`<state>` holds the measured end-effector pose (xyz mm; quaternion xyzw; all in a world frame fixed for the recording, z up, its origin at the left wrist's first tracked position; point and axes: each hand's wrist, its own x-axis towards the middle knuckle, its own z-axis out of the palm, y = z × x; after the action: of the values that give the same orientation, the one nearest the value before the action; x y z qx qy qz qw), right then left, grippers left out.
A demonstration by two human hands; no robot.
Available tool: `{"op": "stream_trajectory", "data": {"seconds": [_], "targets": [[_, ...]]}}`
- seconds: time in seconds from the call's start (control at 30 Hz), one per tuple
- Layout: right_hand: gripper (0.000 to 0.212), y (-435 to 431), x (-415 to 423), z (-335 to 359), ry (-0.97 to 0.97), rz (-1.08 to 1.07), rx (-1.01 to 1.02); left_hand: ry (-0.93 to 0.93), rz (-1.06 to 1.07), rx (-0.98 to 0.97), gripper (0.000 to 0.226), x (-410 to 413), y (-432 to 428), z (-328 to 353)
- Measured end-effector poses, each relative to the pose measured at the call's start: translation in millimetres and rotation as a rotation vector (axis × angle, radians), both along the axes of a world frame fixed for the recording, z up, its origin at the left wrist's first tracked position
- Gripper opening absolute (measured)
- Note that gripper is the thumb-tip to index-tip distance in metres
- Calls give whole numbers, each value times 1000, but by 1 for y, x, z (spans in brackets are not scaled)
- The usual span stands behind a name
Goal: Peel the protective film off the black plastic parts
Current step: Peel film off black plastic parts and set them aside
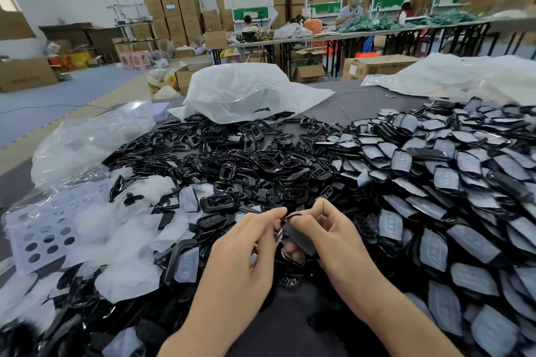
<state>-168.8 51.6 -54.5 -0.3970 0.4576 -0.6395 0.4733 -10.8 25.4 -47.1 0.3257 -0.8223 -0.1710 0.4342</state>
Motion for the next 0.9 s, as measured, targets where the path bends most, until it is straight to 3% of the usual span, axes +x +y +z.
{"op": "stream_trajectory", "data": {"seconds": [0.17,0.33,0.47,0.73,0.9], "targets": [[24,-1,-2,-3,-38,-90,-22,-334,-22,-213,33,3,-1,-1],[26,-3,-7,-2,-135,-105,28,-368,-167,-259,40,-9,9,-6],[33,-5,-9,-2,-159,-120,23,-227,-150,-239,35,-8,10,-6],[30,1,-8,1,-166,-81,5,39,30,34,27,-3,2,-4],[28,2,-1,2,-130,25,-23,197,6,346,19,-10,0,-4]]}}
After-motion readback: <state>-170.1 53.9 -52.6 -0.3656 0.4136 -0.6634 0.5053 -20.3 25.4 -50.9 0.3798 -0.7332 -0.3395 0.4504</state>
